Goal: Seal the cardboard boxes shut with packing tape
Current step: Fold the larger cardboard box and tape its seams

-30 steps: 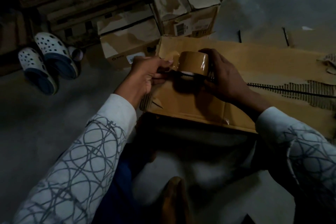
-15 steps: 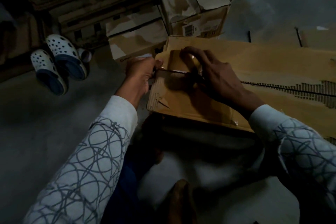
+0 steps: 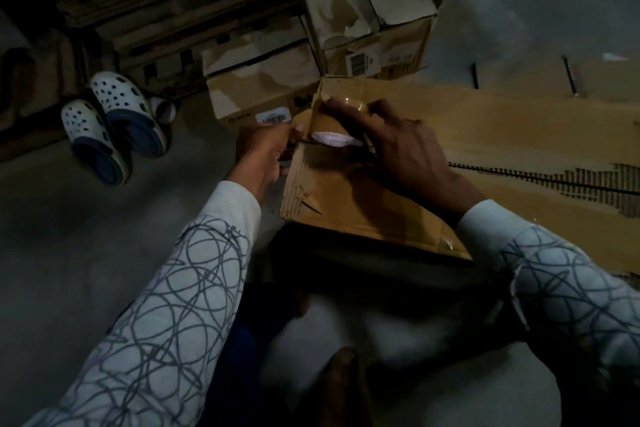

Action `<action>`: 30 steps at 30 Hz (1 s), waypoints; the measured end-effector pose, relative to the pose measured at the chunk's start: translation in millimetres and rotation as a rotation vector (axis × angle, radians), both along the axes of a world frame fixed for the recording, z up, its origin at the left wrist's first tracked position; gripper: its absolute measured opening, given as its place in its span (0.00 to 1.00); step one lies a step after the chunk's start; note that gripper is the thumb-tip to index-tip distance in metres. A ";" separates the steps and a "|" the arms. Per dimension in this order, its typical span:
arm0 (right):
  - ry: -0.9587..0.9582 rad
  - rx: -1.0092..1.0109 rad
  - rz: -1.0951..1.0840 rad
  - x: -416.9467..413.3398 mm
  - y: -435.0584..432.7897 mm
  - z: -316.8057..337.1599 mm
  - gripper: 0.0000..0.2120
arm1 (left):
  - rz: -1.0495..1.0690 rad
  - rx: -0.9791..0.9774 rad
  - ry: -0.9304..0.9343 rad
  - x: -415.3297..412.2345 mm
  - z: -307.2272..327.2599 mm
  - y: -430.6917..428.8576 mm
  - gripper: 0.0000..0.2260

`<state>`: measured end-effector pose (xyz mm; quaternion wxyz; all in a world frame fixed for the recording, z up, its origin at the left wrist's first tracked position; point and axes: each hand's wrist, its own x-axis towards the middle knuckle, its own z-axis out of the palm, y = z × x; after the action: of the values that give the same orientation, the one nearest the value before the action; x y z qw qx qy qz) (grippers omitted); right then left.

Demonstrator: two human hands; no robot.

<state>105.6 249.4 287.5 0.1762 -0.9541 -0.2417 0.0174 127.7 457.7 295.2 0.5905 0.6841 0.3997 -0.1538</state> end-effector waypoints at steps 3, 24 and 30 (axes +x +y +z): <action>-0.002 -0.024 0.002 1.5 0.6 -0.1 0.34 | -0.010 -0.012 0.020 0.4 1.9 1.0 0.14; -0.002 0.108 -0.012 3.7 13.1 8.5 0.23 | -0.162 -0.008 0.083 -2.4 19.8 2.5 0.12; 0.019 0.151 0.012 -2.0 15.5 7.2 0.24 | -0.169 -0.020 0.039 -3.1 23.9 4.1 0.09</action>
<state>103.7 264.9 294.7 0.2498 -0.9363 -0.2465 0.0094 124.5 461.8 319.1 0.5743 0.7063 0.3503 -0.2203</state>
